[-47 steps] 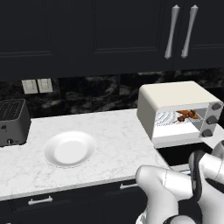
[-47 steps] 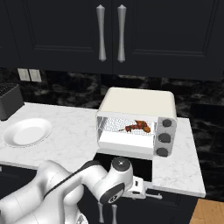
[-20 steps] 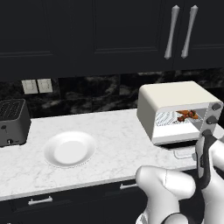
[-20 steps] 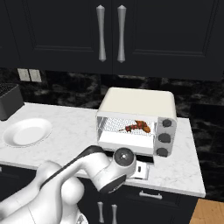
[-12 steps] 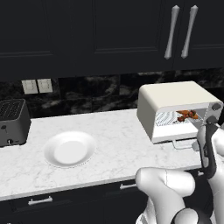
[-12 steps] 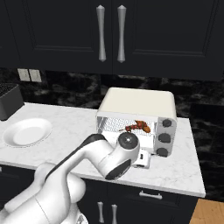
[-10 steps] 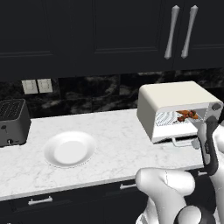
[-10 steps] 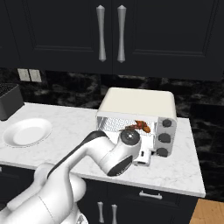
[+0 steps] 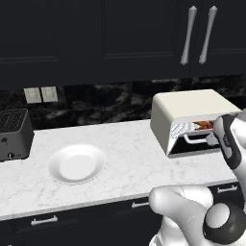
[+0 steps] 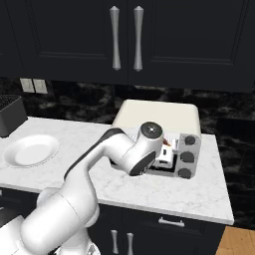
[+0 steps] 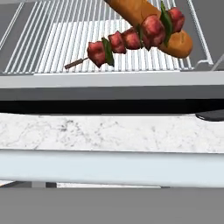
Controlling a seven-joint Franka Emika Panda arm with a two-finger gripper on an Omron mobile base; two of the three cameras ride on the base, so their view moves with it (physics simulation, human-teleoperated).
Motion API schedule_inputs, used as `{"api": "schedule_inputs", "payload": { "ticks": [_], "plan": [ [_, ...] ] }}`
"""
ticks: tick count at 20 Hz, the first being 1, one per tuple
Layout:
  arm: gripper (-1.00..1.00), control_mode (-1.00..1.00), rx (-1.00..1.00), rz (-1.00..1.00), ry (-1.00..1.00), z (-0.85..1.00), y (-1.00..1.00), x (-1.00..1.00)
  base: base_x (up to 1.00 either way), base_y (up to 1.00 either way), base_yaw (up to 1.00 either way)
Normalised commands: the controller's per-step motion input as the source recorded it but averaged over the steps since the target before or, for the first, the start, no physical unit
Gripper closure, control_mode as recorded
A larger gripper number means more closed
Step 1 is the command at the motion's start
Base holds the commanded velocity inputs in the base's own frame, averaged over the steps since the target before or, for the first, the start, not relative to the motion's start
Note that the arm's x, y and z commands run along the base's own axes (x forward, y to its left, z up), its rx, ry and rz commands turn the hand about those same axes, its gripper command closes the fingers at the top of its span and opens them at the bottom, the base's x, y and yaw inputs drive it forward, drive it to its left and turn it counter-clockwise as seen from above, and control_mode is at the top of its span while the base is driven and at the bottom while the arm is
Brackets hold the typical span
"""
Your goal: Pick up the kebab skewer and baguette bread, and place them inside the toaster oven. Close the toaster oven door and start by setting the timer.
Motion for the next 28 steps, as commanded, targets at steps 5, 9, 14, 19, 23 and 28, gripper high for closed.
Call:
{"api": "schedule_inputs", "payload": {
  "ticks": [5, 9, 14, 19, 23, 28],
  "plan": [
    [-1.0, -1.0, 0.01, 0.0, 0.03, -0.25, 0.24, 1.0, 0.0, 0.0, 0.0],
    [-1.0, -1.0, 0.02, 0.0, 0.04, -0.57, 0.26, 1.0, 0.0, 0.0, 0.0],
    [-1.0, -1.0, 0.03, 0.0, 0.04, -0.76, 0.2, 0.84, 0.0, 0.0, 0.0],
    [-1.0, -1.0, 0.03, 0.0, 0.01, -0.46, 0.1, 0.24, 0.0, 0.0, 0.0],
    [-1.0, -1.0, 0.06, 0.0, -0.05, -0.01, 0.05, -0.16, 0.0, 0.0, 0.0],
    [-1.0, -1.0, 0.02, 0.0, -0.21, 0.0, 0.0, -0.4, 0.0, 0.0, 0.0]
  ]
}}
